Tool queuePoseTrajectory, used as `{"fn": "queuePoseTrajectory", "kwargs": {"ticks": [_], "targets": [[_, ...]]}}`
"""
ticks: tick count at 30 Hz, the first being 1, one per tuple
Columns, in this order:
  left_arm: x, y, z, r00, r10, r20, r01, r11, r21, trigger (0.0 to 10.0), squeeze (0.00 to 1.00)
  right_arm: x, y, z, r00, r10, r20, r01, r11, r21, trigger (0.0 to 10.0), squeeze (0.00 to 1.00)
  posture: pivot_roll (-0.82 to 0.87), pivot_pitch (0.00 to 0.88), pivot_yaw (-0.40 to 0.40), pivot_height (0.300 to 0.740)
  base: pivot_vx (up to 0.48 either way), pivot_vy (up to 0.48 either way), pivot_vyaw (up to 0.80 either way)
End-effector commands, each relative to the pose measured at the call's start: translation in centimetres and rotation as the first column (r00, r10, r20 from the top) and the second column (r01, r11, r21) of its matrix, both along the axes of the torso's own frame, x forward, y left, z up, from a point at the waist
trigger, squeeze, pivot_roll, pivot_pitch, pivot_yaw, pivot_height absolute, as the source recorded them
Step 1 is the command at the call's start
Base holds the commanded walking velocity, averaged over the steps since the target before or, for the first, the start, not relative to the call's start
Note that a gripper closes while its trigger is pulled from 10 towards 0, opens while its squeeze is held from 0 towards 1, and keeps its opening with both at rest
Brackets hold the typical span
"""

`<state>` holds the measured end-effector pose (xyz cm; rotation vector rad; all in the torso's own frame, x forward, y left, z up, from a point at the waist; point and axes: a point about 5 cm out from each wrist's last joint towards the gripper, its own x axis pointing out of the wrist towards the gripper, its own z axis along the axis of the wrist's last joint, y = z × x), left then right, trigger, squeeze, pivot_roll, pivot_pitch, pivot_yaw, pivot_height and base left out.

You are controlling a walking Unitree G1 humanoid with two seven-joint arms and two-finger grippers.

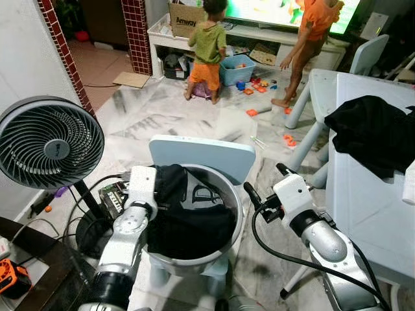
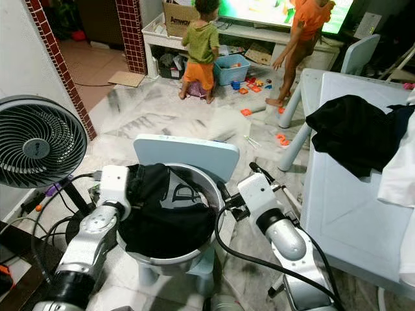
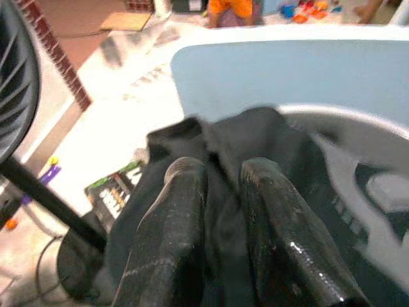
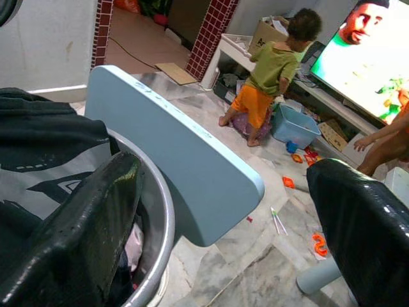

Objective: Hang hanger

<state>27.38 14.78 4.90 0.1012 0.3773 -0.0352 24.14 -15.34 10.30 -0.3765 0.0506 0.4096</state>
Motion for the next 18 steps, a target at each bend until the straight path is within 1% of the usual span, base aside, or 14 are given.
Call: {"fn": "queuePoseTrajectory", "kwargs": {"ticks": [1, 2, 3, 6, 7, 11, 12, 13, 14, 15, 16, 17, 18], "targets": [[-0.5, 0.1, 0.1, 1.000, 0.003, -0.015, -0.003, 1.000, -0.004, 10.0, 0.00, 0.2, 0.1, 0.0, 1.000, 0.012, 0.005, -0.012, 1.000, -0.005, 10.0, 0.00, -0.08, 0.000, -0.056, 0.740, 0.000, 0.000, 0.00], [-0.9, 0.1, 0.1, 1.000, -0.004, -0.026, 0.004, 1.000, -0.009, 10.0, 0.91, 0.2, 0.2, 0.0, 1.000, 0.012, 0.005, -0.012, 1.000, -0.005, 10.0, 0.00, -0.08, 0.000, -0.056, 0.740, 0.000, 0.000, 0.00], [-1.2, 0.1, 0.0, 0.999, -0.012, -0.036, 0.012, 1.000, -0.006, 10.0, 1.00, 0.1, 0.2, 0.0, 1.000, 0.012, 0.004, -0.012, 1.000, -0.004, 10.0, 0.00, -0.08, 0.000, -0.056, 0.740, 0.000, 0.000, 0.00], [-2.0, 0.2, -0.2, 0.998, -0.034, -0.045, 0.035, 0.999, 0.012, 10.0, 1.00, 0.1, 0.3, -0.1, 1.000, 0.014, 0.002, -0.014, 1.000, -0.003, 10.0, 0.00, -0.07, 0.000, -0.055, 0.740, 0.000, 0.000, 0.00], [-2.6, 0.1, -0.4, 0.998, -0.043, -0.054, 0.044, 0.999, 0.016, 10.0, 1.00, 0.1, 0.3, -0.1, 1.000, 0.015, 0.002, -0.015, 1.000, -0.002, 10.0, 0.00, -0.07, 0.000, -0.055, 0.740, 0.000, 0.000, 0.00], [-3.2, -0.2, -1.0, 0.993, -0.056, -0.103, 0.058, 0.998, 0.011, 10.0, 1.00, 0.2, 0.3, -0.1, 1.000, 0.016, 0.004, -0.016, 1.000, -0.001, 10.0, 0.00, -0.07, 0.000, -0.055, 0.740, 0.000, 0.000, 0.00], [-3.1, -0.2, -0.9, 0.993, -0.057, -0.102, 0.058, 0.998, 0.012, 10.0, 0.85, 0.2, 0.3, -0.1, 1.000, 0.016, 0.005, -0.016, 1.000, -0.001, 10.0, 0.00, -0.07, 0.000, -0.055, 0.740, 0.000, 0.000, 0.00], [-3.1, -0.3, -0.6, 0.994, -0.057, -0.096, 0.059, 0.998, 0.014, 10.0, 0.16, 0.2, 0.3, -0.1, 1.000, 0.016, 0.005, -0.016, 1.000, -0.002, 10.0, 0.00, -0.07, 0.000, -0.054, 0.740, 0.000, 0.000, 0.00], [-2.9, -0.3, -0.1, 0.996, -0.050, -0.070, 0.052, 0.998, 0.021, 10.0, 0.00, 0.2, 0.3, -0.1, 1.000, 0.016, 0.006, -0.016, 1.000, -0.002, 10.0, 0.00, -0.07, 0.000, -0.054, 0.740, 0.000, 0.000, 0.00], [-2.7, -0.3, 0.5, 0.999, -0.045, -0.028, 0.046, 0.999, 0.013, 10.0, 0.00, 0.2, 0.3, -0.1, 1.000, 0.016, 0.007, -0.016, 1.000, -0.003, 10.0, 0.00, -0.07, 0.000, -0.054, 0.740, 0.000, 0.000, 0.00], [-2.7, -0.2, 0.8, 0.999, -0.042, -0.009, 0.042, 0.999, 0.021, 10.0, 0.00, 0.2, 0.3, -0.1, 1.000, 0.015, 0.007, -0.015, 1.000, -0.004, 10.0, 0.00, -0.07, 0.000, -0.053, 0.740, 0.000, 0.000, 0.00], [-2.8, -0.1, 0.9, 0.999, -0.035, -0.009, 0.035, 0.999, 0.030, 10.0, 0.00, 0.2, 0.2, -0.1, 1.000, 0.015, 0.006, -0.015, 1.000, -0.005, 10.0, 0.00, -0.07, 0.000, -0.053, 0.740, 0.000, 0.000, 0.00], [-3.2, 0.1, 0.7, 0.999, -0.026, -0.028, 0.027, 0.999, 0.034, 10.0, 0.00, 0.2, 0.2, -0.2, 1.000, 0.015, 0.005, -0.015, 1.000, -0.006, 10.0, 0.00, -0.07, 0.000, -0.053, 0.740, 0.000, 0.000, 0.00]]}}
